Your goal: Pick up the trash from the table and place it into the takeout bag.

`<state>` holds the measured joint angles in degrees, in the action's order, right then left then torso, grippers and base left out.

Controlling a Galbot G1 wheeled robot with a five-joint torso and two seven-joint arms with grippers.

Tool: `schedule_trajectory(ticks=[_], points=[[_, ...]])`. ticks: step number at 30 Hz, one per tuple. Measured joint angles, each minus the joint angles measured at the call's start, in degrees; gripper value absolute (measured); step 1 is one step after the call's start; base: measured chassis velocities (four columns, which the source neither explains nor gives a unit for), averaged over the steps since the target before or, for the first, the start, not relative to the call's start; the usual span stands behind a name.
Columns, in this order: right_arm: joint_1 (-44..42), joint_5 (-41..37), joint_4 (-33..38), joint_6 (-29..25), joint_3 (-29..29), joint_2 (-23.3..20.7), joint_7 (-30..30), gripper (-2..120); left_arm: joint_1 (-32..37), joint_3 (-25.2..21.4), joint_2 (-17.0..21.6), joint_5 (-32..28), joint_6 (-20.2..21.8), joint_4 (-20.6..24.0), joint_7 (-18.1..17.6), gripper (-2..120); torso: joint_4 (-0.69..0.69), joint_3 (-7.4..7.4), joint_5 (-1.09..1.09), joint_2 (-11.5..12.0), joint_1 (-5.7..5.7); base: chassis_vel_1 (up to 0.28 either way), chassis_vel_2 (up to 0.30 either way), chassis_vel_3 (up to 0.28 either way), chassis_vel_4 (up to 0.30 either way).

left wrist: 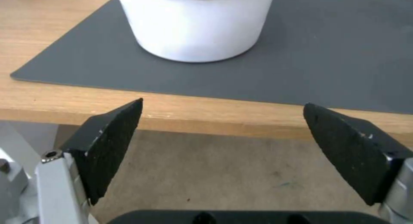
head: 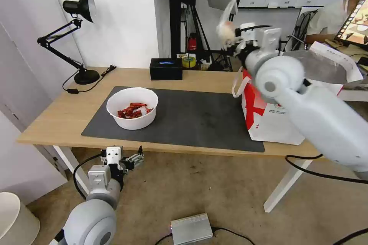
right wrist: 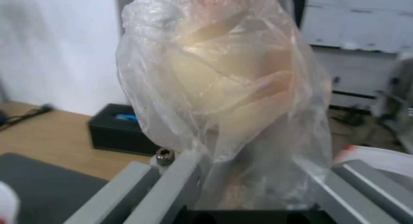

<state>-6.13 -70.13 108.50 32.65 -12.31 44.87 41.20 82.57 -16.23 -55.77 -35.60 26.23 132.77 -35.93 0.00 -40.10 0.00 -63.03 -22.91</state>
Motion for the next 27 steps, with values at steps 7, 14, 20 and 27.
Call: schedule_trajectory(ticks=[7,14,20,27], points=[[-3.34,-6.75,3.53,3.28,5.1,-6.29,8.01,3,0.4,0.1,0.03,-0.09,0.26,0.52,-0.02,100,0.0,0.0,0.02,0.0,0.0,0.0,0.0,0.0,0.0],[-9.04,-9.01,3.74,3.42,11.01,-10.42,8.55,3,0.26,0.55,0.15,-0.1,0.27,0.56,-0.02,100,-0.01,0.0,0.01,0.0,0.0,0.0,0.0,0.0,0.0],[-12.16,-12.67,3.12,3.34,13.98,-11.81,9.67,3,-0.2,1.15,0.45,-0.13,0.28,0.56,-0.02,100,-0.01,0.0,0.02,0.0,0.0,0.0,0.0,0.0,0.0],[-11.67,-16.72,1.15,3.16,14.42,-11.8,11.6,3,-0.24,1.39,0.46,-0.14,0.31,0.55,-0.02,100,0.0,0.0,0.0,0.0,0.0,0.0,0.0,0.0,0.0]])
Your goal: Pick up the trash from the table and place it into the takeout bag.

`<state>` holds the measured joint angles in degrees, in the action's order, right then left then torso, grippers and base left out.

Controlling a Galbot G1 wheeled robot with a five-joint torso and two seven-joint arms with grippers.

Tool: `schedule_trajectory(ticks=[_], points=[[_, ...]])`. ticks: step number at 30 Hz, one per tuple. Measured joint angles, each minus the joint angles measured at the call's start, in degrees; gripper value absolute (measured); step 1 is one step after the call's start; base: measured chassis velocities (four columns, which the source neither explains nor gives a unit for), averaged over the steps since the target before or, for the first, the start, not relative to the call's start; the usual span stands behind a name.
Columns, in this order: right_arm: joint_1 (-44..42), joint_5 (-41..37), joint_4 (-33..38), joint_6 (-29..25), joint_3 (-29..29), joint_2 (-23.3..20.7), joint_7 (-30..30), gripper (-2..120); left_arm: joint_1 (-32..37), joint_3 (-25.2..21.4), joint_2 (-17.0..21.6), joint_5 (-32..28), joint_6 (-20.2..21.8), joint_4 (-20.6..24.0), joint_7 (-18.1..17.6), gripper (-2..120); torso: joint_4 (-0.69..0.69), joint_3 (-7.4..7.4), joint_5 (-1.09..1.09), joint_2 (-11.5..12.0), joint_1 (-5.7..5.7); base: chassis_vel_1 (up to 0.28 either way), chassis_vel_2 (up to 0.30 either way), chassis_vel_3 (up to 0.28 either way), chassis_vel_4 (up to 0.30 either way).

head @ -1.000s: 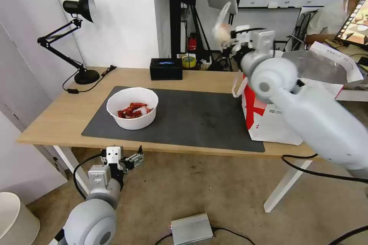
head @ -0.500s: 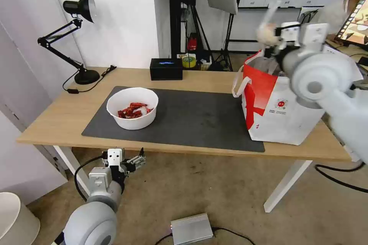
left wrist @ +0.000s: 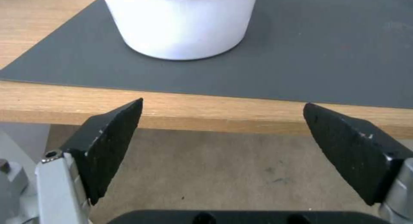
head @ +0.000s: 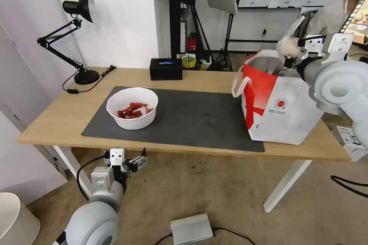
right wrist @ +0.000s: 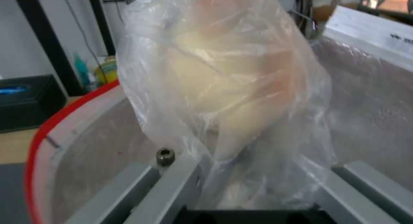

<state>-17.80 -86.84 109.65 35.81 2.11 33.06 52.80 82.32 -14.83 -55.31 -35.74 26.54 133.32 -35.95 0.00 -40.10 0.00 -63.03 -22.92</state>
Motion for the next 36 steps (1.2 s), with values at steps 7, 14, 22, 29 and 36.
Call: schedule_trajectory(ticks=[7,14,22,29,36], points=[[0.05,-1.46,-1.85,-0.02,0.0,0.18,0.68,3,0.43,-0.51,0.08,0.0,0.0,0.28,0.0,100,0.01,0.0,0.0,0.0,0.0,0.0,0.0,0.0,0.0],[-0.33,-3.76,-1.37,1.78,0.37,-0.59,1.26,12,0.46,-0.72,0.08,0.0,0.0,0.42,0.0,100,0.0,0.0,0.0,0.0,0.0,0.0,0.0,0.0,0.0],[-1.21,-4.07,-0.44,1.87,1.28,-1.28,1.64,41,0.27,-0.8,0.4,-0.05,0.01,0.66,0.0,100,0.0,0.0,0.01,0.0,0.0,0.0,0.0,0.0,0.0],[-2.61,-3.96,0.34,1.85,2.26,-1.87,1.68,68,-0.03,-0.71,0.49,-0.15,0.01,0.59,0.0,100,0.0,0.0,0.0,0.0,0.0,0.0,0.0,0.0,0.0],[-2.72,-3.3,0.41,1.14,2.78,-2.14,0.32,92,-0.14,-0.85,0.62,-0.28,0.0,0.57,0.0,100,0.0,0.0,0.01,0.0,0.0,0.0,0.0,0.0,0.0]])
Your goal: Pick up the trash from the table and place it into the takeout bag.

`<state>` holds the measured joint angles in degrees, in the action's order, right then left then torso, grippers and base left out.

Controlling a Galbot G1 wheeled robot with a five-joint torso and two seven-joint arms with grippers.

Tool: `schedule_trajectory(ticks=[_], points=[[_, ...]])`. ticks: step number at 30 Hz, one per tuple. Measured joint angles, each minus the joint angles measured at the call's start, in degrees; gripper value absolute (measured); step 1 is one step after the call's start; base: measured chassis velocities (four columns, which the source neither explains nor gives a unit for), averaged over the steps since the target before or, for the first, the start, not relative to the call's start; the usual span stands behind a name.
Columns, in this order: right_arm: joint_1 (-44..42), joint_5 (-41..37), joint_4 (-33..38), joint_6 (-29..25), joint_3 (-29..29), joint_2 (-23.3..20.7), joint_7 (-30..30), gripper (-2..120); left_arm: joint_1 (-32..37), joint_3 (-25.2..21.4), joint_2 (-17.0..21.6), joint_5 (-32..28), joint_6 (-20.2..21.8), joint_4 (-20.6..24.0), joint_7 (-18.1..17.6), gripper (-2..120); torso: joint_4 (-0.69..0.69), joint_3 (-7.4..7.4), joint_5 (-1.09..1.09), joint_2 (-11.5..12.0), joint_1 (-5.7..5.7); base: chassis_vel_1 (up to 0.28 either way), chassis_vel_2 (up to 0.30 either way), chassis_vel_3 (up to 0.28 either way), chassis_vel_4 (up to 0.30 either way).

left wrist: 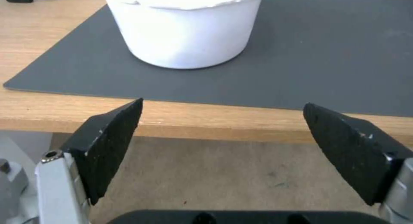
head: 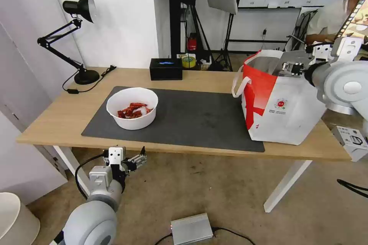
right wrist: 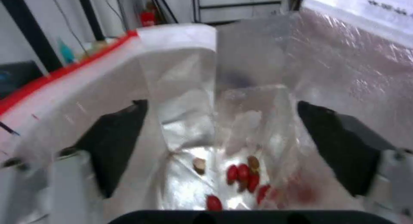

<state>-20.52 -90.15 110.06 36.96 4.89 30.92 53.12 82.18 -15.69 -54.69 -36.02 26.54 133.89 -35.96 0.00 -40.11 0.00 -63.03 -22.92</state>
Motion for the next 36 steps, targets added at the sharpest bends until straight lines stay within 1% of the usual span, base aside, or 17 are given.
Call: schedule_trajectory(ticks=[3,4,7,9,13,14,15,17,19,21,22,24,25,27,28,33,36], points=[[-0.86,5.14,0.52,-3.61,0.21,-0.06,-5.73,100,0.0,-0.03,0.03,-0.04,0.0,0.01,0.0,100,0.0,0.0,0.0,0.0,0.0,0.0,0.0,0.0,0.0],[-0.86,5.14,0.52,-3.61,0.21,-0.06,-5.73,100,0.0,-0.03,0.03,-0.04,0.0,0.01,0.0,100,0.0,0.0,0.0,0.0,0.0,0.0,0.0,0.0,0.0],[-1.72,8.11,0.81,-7.23,0.57,0.07,-10.35,100,0.0,-0.04,0.01,-0.05,-0.01,0.02,0.0,100,0.0,0.0,-0.01,0.0,0.0,0.0,0.0,0.0,0.0],[-1.84,8.42,0.84,-7.83,0.62,0.09,-11.06,100,0.0,-0.04,0.0,-0.05,-0.01,0.02,0.0,100,0.0,0.0,-0.01,0.0,0.0,0.0,0.0,0.0,0.0],[-5.41,18.69,0.88,-23.9,1.5,-0.19,-34.73,100,-0.05,-0.29,-0.04,-0.05,-0.06,0.01,0.0,100,0.0,0.0,0.0,0.0,0.0,0.0,0.0,0.0,0.0],[-5.41,18.69,0.88,-23.9,1.5,-0.19,-34.73,100,-0.05,-0.29,-0.04,-0.05,-0.06,0.01,0.0,100,0.0,0.0,0.0,0.0,0.0,0.0,0.0,0.0,0.0],[-6.23,20.08,1.31,-26.63,1.58,-0.35,-38.71,100,-0.14,-0.33,-0.07,-0.07,-0.08,-0.04,0.0,100,0.0,0.0,0.0,0.0,0.0,0.0,0.0,0.0,0.0],[-7.69,20.88,2.55,-28.72,1.79,-0.7,-41.63,100,-0.33,-0.33,-0.1,-0.11,-0.11,-0.16,0.0,100,0.01,0.0,-0.01,0.0,0.0,0.0,0.0,0.0,0.0],[-9.01,21.54,3.4,-29.1,2.29,-1.0,-42.42,100,-0.45,-0.33,-0.12,-0.12,-0.17,-0.17,0.0,100,0.01,0.0,-0.01,0.0,0.0,0.0,0.0,0.0,0.0],[-13.43,22.9,5.79,-29.36,3.84,-1.65,-43.35,100,-0.51,-0.48,-0.15,-0.22,-0.24,-0.13,0.01,100,0.01,0.0,-0.02,0.0,0.0,0.0,0.0,0.0,0.0],[-13.43,22.9,5.79,-29.36,3.84,-1.65,-43.35,100,-0.51,-0.48,-0.15,-0.22,-0.24,-0.13,0.01,100,0.01,0.0,-0.02,0.0,0.0,0.0,0.0,0.0,0.0],[-18.9,23.95,8.9,-29.42,4.83,-2.21,-43.36,100,-0.33,-1.01,-0.14,-0.25,-0.31,-0.08,0.01,100,-0.02,0.01,0.01,0.0,0.0,0.0,0.0,0.0,0.0],[-18.9,23.95,8.9,-29.42,4.83,-2.21,-43.36,100,-0.33,-1.01,-0.14,-0.25,-0.31,-0.08,0.01,100,-0.02,0.01,0.01,0.0,0.0,0.0,0.0,0.0,0.0],[-26.35,27.93,12.34,-30.49,5.28,-2.22,-42.56,100,-0.04,-1.57,-0.12,-0.25,-0.43,0.06,0.01,100,0.0,0.01,-0.01,0.0,0.01,0.0,0.0,0.0,0.0],[-26.35,27.93,12.34,-30.49,5.28,-2.22,-42.56,100,-0.04,-1.57,-0.12,-0.25,-0.43,0.06,0.01,100,0.0,0.01,-0.01,0.0,0.01,0.0,0.0,0.0,0.0],[-37.11,37.41,14.38,-32.73,5.57,-0.81,-40.75,100,0.13,-1.79,-0.32,-0.24,-0.46,0.33,0.0,100,0.0,0.0,0.0,0.0,0.0,0.0,0.0,0.0,0.0],[-40.85,40.3,14.57,-33.49,5.94,-0.39,-39.87,100,0.27,-1.96,-0.29,-0.24,-0.46,0.38,-0.01,100,0.0,0.0,0.0,0.0,0.0,0.0,0.0,0.0,0.0]])
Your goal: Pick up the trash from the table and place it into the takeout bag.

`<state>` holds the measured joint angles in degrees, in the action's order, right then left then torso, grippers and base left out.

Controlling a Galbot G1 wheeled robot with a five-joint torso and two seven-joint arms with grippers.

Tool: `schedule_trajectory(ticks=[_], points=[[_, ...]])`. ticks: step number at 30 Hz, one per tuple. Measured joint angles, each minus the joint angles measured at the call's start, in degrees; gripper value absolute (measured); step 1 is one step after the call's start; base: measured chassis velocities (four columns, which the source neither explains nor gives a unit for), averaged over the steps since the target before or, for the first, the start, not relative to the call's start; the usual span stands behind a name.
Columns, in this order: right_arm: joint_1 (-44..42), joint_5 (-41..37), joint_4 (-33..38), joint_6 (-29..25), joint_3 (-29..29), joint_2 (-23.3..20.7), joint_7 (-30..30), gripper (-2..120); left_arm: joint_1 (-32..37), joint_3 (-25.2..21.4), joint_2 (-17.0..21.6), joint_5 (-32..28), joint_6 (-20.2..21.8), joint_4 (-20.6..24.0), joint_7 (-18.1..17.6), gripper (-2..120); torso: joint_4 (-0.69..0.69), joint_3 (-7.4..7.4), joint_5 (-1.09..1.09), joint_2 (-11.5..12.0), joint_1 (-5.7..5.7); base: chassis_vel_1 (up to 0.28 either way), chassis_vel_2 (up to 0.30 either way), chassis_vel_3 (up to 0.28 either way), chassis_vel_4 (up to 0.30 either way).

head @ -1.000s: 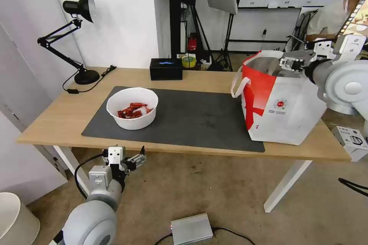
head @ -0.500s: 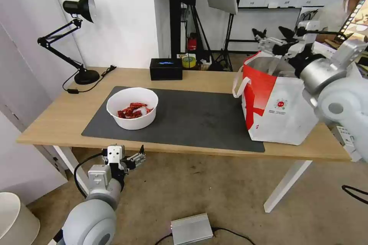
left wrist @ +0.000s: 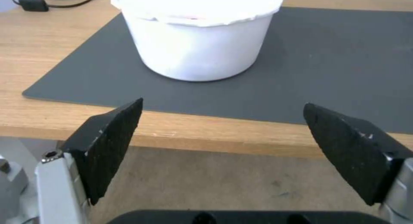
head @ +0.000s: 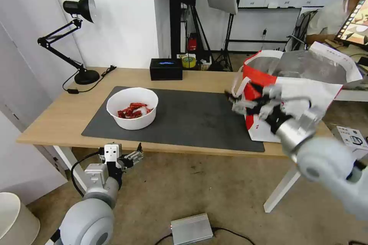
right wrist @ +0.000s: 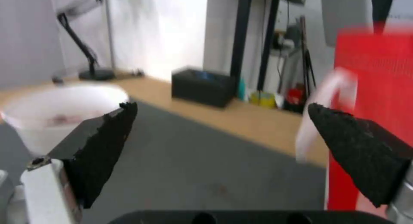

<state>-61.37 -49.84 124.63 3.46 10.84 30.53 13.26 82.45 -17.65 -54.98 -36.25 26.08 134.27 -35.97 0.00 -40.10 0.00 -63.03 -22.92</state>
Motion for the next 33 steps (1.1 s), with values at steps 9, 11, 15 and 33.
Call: schedule_trajectory(ticks=[9,11,15,33], points=[[-13.11,7.28,-0.17,-2.86,1.54,1.19,0.15,100,0.28,-0.32,-0.28,0.11,-0.01,0.0,-0.05,100,0.0,0.0,0.0,0.0,0.0,0.0,0.0,0.0,0.0],[-16.12,8.99,-0.2,-3.9,2.03,1.88,0.14,100,0.25,-0.62,-0.09,0.11,-0.02,-0.03,-0.06,100,-0.01,0.0,-0.01,0.0,0.0,0.0,0.0,0.0,0.0],[-20.21,10.94,-0.18,-4.77,2.56,3.11,1.36,100,0.27,-1.19,0.44,-0.07,-0.02,-0.07,-0.06,100,-0.01,0.0,0.0,0.0,0.0,0.0,0.0,0.0,0.0],[-29.4,7.92,5.68,0.19,3.82,4.69,15.74,100,0.47,-1.5,0.88,-0.3,-0.04,-0.03,-0.06,100,0.0,0.0,0.0,0.0,0.0,0.0,0.0,0.0,0.0]])
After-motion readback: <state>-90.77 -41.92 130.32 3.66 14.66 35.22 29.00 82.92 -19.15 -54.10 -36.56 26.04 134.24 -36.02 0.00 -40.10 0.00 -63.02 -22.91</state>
